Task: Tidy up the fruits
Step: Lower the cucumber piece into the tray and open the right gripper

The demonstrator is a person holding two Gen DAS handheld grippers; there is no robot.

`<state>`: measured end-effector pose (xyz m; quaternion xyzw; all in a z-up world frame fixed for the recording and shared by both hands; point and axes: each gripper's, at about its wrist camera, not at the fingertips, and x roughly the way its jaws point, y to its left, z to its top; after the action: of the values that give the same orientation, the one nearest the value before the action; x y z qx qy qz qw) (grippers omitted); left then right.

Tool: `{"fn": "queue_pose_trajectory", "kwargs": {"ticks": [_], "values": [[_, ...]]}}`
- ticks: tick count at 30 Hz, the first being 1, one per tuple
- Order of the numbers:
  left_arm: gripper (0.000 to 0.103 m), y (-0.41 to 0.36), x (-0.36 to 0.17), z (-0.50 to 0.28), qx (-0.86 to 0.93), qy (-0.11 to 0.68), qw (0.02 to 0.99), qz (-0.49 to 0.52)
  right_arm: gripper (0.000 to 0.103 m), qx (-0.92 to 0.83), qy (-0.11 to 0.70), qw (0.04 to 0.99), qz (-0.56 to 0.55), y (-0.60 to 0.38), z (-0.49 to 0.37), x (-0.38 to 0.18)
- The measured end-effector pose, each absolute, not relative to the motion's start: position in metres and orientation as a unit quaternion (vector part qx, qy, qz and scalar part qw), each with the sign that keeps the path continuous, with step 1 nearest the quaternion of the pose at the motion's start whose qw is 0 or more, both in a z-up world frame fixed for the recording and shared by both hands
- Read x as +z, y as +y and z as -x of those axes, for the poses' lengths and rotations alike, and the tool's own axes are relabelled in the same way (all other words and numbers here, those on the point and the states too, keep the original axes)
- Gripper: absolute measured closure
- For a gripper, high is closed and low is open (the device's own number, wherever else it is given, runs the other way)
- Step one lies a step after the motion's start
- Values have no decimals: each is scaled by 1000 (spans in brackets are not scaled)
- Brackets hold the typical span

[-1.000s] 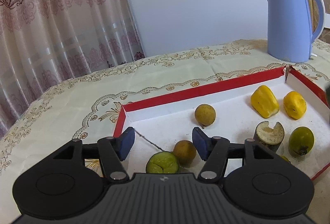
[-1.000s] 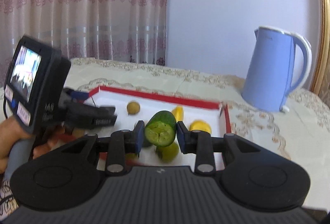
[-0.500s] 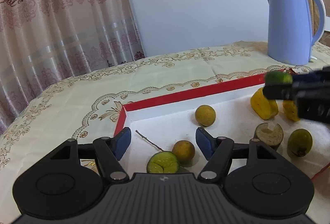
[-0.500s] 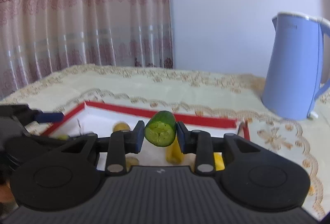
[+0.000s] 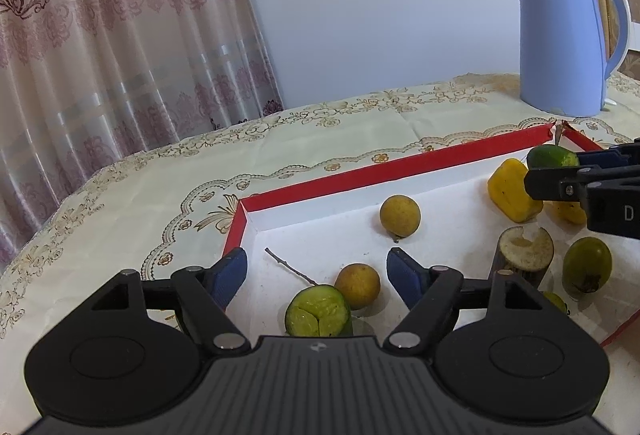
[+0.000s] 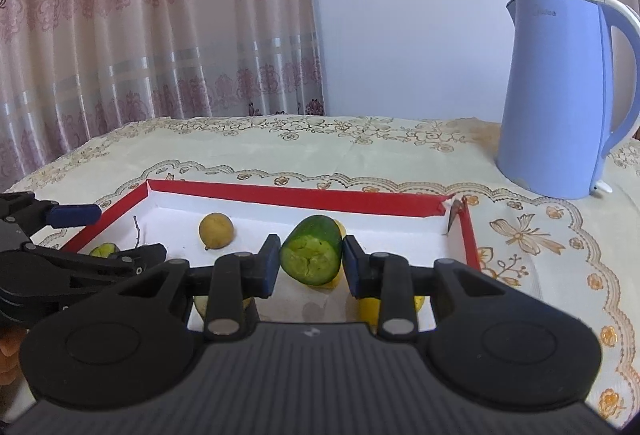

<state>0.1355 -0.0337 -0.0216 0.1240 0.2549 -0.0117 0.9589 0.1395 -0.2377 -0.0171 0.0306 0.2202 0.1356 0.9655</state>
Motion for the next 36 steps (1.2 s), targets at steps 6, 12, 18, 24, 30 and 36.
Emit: {"fn": "queue_pose_trajectory", "kwargs": {"ticks": [6, 12, 18, 24, 30, 36], "values": [[26, -33, -22, -137, -14, 260, 958, -122, 72, 135, 223, 965, -28, -235, -141, -18], [26, -32, -22, -137, -15, 261, 958, -121, 72, 141, 222, 965, -20, -231, -144, -19], [22, -33, -23, -135, -14, 258, 958, -124, 72, 143, 226, 964, -11, -227, -146, -19], [22, -34, -23, -135, -14, 258, 958, -124, 71, 143, 225, 964, -8, -226, -146, -19], [22, -35, -24, -135, -14, 259, 958, -125, 70, 143, 223, 964, -9, -225, -146, -19], [22, -35, -24, -135, -13, 260, 958, -123, 69, 142, 224, 964, -11, -226, -145, -19]]}}
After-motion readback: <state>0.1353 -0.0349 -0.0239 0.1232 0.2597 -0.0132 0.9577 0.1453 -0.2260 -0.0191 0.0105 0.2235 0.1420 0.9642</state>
